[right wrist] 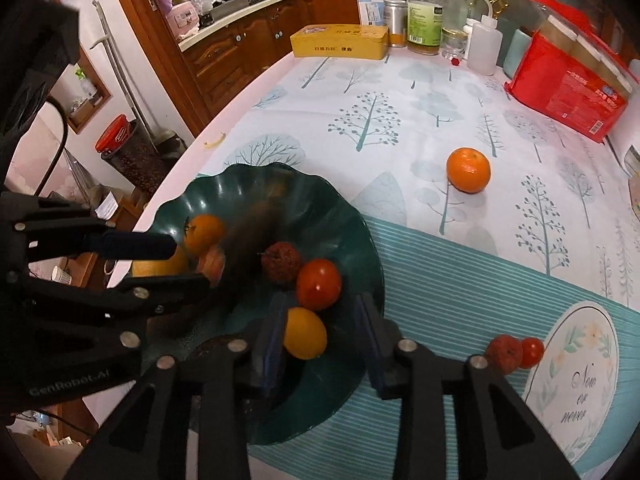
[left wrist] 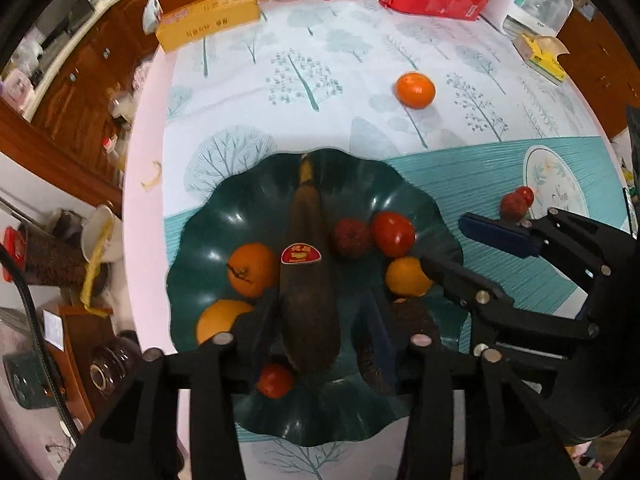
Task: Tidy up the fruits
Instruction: 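Withdraw both tools from the green plate toward the tangerine, then grasp the tangerine with the left tool while the right tool grasps a cherry tomato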
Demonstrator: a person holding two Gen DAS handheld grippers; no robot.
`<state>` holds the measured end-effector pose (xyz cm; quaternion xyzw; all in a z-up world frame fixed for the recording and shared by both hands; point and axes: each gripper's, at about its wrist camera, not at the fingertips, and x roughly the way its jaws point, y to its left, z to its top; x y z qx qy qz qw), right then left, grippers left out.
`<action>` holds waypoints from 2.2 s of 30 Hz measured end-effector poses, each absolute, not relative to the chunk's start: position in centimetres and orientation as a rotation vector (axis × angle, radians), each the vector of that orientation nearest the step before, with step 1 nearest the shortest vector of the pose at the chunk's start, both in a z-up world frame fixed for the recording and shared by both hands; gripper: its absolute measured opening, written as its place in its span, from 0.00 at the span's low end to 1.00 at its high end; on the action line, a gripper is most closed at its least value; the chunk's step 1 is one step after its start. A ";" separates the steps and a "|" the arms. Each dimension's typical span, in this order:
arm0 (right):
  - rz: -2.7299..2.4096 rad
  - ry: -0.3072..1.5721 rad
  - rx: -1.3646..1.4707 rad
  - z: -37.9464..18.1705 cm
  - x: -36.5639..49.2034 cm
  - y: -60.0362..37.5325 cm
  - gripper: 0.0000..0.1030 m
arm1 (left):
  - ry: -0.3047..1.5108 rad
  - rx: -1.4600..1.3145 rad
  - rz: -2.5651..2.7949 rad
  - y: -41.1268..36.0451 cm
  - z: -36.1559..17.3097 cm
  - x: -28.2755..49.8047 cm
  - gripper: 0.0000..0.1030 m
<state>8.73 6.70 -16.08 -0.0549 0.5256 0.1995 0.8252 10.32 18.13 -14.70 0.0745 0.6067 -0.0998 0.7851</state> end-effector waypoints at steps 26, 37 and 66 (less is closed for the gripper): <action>0.371 1.014 -0.118 -9.5 3.0 5.2 0.37 | 1.131 0.113 -0.241 18.9 -7.2 4.9 0.62; 0.226 0.941 -0.152 -4.2 0.6 1.7 0.37 | 1.005 0.190 -0.332 15.7 -2.3 5.6 0.65; 0.291 1.158 -0.160 -14.9 10.8 -11.8 0.37 | 1.256 0.310 -0.285 4.3 -13.4 26.1 0.72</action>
